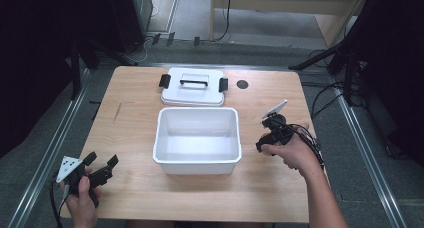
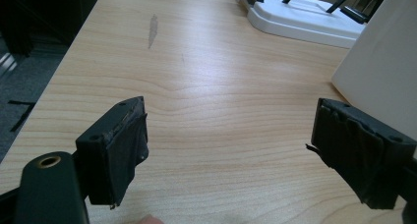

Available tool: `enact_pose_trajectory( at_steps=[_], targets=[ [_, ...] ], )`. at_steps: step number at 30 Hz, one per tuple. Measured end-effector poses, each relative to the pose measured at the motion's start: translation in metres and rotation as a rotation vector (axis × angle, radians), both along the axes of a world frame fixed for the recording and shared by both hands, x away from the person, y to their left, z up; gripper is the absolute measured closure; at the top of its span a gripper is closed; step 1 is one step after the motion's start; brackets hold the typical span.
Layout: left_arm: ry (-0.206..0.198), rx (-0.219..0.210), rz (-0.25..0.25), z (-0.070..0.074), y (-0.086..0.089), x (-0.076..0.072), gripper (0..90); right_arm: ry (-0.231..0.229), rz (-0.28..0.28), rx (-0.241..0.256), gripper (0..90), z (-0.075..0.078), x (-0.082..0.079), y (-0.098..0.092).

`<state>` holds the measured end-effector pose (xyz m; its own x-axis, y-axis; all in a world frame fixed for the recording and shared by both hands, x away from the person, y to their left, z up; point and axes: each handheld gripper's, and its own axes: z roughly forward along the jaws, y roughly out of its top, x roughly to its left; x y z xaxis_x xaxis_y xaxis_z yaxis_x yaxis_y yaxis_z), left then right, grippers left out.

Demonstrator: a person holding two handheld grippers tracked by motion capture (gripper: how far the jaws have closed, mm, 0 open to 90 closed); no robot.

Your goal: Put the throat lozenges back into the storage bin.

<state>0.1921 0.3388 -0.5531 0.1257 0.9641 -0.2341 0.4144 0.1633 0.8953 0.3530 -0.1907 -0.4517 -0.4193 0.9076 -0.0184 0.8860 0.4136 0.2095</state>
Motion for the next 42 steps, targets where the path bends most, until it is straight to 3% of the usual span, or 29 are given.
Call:
enact_pose_trajectory(
  at_steps=[13,28,35,42],
  targets=[
    [0.005,-0.004,-0.001,0.000,0.000,0.000,14.6,-0.003,0.090,0.008,20.3,0.038,-0.004,0.026],
    [0.007,-0.006,-0.004,0.000,0.001,0.001,14.6,-0.054,0.160,0.009,20.3,0.082,-0.001,0.055],
    [0.005,-0.012,-0.006,0.000,0.001,0.001,14.6,-0.072,0.261,0.077,20.3,0.090,-0.003,0.079],
    [0.007,-0.014,-0.009,0.000,0.001,0.001,14.6,-0.099,0.374,0.068,20.2,0.085,-0.004,0.097]
  ],
)
